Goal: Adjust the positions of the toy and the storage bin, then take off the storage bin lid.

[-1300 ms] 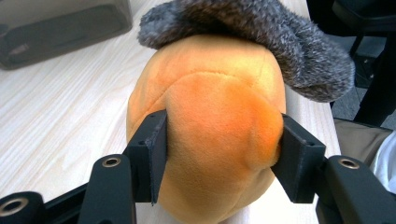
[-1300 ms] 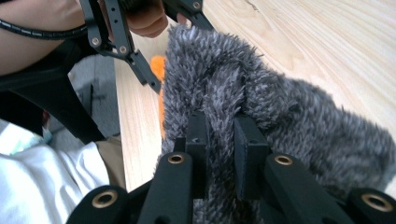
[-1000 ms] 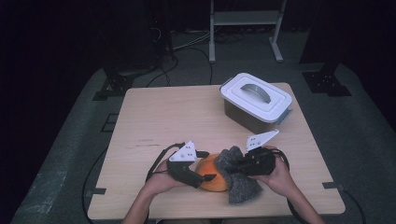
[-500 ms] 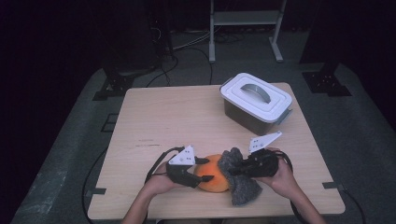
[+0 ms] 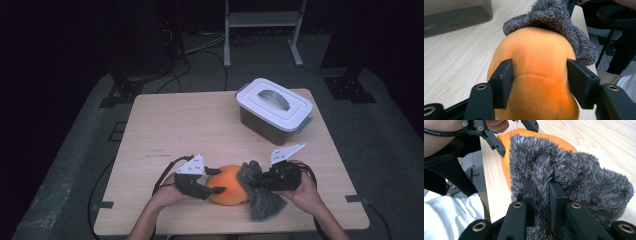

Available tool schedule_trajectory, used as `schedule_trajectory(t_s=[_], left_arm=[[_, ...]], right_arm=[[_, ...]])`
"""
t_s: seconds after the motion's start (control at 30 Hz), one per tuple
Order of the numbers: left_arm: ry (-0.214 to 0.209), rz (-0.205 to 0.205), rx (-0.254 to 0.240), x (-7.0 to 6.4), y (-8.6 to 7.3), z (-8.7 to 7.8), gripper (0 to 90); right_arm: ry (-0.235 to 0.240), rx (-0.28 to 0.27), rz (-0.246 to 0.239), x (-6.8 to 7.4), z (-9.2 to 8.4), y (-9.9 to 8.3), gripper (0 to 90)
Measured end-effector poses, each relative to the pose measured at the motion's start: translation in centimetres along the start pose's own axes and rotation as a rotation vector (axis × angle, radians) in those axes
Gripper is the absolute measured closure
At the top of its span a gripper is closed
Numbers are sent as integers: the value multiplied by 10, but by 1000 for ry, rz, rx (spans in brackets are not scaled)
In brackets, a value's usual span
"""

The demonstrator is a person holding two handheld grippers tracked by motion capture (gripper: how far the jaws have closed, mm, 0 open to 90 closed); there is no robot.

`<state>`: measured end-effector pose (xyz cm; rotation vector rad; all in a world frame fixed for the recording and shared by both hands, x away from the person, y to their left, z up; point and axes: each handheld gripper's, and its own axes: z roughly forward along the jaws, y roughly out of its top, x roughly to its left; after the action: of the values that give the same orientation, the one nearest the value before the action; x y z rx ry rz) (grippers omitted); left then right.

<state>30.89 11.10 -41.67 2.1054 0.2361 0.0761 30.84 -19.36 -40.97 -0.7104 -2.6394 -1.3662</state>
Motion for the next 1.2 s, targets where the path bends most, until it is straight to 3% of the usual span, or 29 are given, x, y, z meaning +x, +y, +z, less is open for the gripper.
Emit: schedule_trajectory(t_s=[0.07, 0.1, 0.17, 0.23, 0.3, 0.7, 0.9, 1.03, 1.2], left_arm=[[3, -9, 2, -3, 7, 0, 210], [3, -11, -7, -4, 10, 0, 179], [11, 10, -9, -9, 16, 2, 179], [46, 43, 37, -13, 18, 9, 186], [71, 47, 55, -13, 16, 12, 197], [71, 55, 54, -14, 16, 17, 173], [67, 47, 48, -13, 16, 17, 177], [85, 59, 55, -13, 13, 16, 303], [73, 37, 33, -7, 8, 13, 359]], right_arm=[[1, 3, -1, 1, 1, 0, 771], [0, 3, -3, 1, 2, 0, 771], [2, 3, -1, 1, 3, 1, 771], [0, 2, -6, 2, 3, 1, 771], [-2, 1, -4, 2, 3, 1, 771], [-14, 10, -3, 5, 3, 1, 771], [-14, 8, 0, 3, 3, 0, 771], [-26, 7, -10, 5, 1, 2, 772], [-28, -24, -16, 8, -1, 6, 774]])
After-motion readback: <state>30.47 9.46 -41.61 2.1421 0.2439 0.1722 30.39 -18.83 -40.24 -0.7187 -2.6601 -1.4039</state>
